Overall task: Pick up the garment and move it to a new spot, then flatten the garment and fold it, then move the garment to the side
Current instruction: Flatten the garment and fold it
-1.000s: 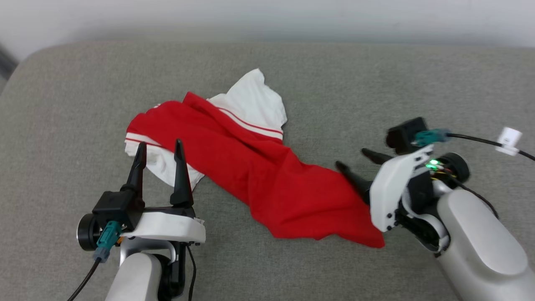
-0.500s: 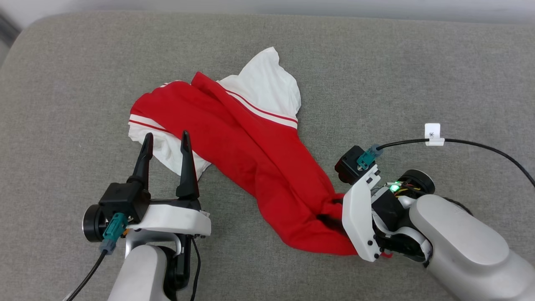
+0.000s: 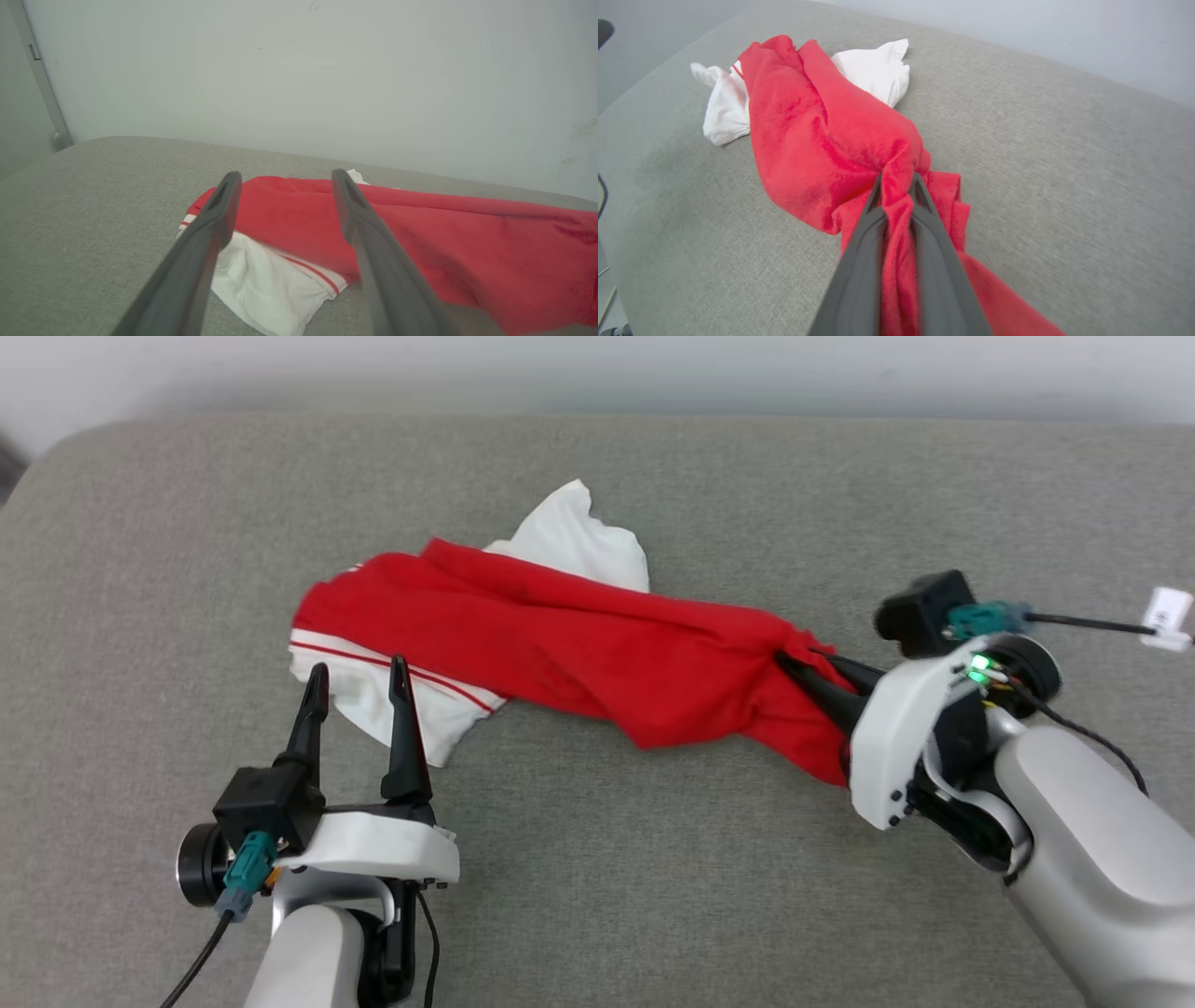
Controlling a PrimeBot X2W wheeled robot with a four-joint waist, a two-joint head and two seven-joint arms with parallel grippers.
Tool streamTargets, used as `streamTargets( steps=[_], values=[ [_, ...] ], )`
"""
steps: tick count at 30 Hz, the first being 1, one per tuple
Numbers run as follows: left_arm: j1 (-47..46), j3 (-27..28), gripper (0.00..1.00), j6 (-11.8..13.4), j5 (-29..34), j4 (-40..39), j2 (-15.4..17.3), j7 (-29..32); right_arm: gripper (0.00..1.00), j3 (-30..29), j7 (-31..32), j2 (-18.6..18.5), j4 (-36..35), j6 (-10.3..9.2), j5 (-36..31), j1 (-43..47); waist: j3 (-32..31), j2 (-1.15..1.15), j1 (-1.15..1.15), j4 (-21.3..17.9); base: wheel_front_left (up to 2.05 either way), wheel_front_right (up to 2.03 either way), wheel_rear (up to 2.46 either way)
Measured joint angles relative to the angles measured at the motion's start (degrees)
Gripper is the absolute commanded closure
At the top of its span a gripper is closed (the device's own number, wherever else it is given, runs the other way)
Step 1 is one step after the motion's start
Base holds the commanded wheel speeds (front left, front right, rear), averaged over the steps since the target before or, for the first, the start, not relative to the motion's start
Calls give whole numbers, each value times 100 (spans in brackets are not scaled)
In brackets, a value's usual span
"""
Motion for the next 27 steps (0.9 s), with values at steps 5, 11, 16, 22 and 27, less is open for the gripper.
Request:
streamTargets(
  steps=[5, 11, 16, 22, 27],
  values=[
    [151, 58, 0, -29, 43, 33, -2, 0, 100, -1039, -294, 104, -148, 0, -406, 884, -216, 0, 0, -216, 0, 0, 0],
    [320, 102, 0, -56, 52, 112, 8, 0, 100, -1919, -80, 466, -667, -1, -877, 2360, -477, 0, -1, -462, 0, 0, 0],
    [444, 104, 0, -98, 42, 210, 35, 0, 100, -1959, 584, 932, -1059, 0, -1048, 3685, -679, 0, -1, -579, 0, 0, 0],
    [494, 110, 0, -96, 16, 318, 74, 0, 0, -2179, 547, 1255, -1517, 0, -1370, 4216, -798, 0, -1, -593, 0, 0, 0],
    [554, 115, 0, -93, -9, 347, 98, 0, 0, -2830, -386, 1465, -2014, 0, -1745, 4200, -896, 0, -1, -603, 0, 0, 0]
  ],
)
